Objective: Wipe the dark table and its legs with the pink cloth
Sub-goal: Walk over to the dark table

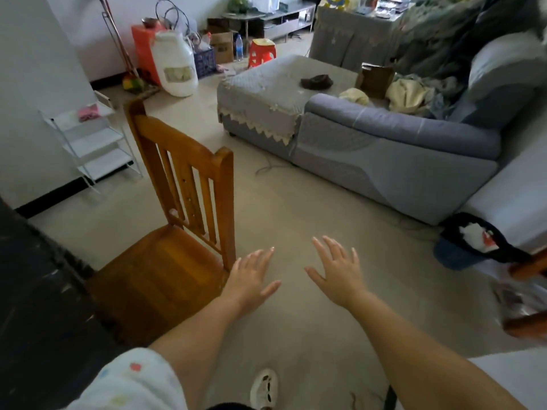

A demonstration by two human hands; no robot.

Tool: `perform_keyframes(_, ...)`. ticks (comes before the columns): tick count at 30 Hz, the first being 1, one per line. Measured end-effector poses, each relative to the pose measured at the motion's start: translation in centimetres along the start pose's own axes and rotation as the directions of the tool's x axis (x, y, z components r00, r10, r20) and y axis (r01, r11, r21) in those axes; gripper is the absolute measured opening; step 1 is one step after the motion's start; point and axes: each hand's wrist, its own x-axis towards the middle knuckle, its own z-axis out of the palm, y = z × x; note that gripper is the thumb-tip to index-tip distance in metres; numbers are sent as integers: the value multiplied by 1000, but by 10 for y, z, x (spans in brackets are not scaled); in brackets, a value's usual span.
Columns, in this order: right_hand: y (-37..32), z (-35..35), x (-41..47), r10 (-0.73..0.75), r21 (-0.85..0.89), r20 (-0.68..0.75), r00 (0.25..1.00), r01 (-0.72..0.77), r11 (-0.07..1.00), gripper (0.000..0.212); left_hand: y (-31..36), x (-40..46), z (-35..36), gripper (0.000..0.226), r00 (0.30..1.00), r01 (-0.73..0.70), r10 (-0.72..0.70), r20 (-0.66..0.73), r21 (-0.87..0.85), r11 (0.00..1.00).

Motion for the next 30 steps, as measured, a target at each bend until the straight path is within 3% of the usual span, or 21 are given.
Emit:
perform_keyframes(7,52,-36,157,-91,-43,65,994,94,995,68,13,145,-24,72,997,60,-64,-52,-78,995)
perform_keyframes(11,71,-49,266,-228,-79,94,969,236,969,68,-8,231,-33,75,963,231,-240,-119,-87,969)
perform_keyframes(16,75,-70,388,-413,-95,173,894,432,897,68,-34,302,-57,97,870,452,-453,-197,-51,891)
perform_keyframes(23,15,-83,535,-605,-109,234,761,638,762,68,-93,374,-94,95,728,634,-643,-236,-126,763)
perform_keyframes(27,-49,-79,614,-685,-113,239,688,720,685,70,-159,414,-126,96,666,682,-703,-250,-176,709)
perform_keyframes(30,-101,-81,672,-703,-116,227,673,736,667,82,-219,443,-162,95,627,705,-732,-268,-205,679)
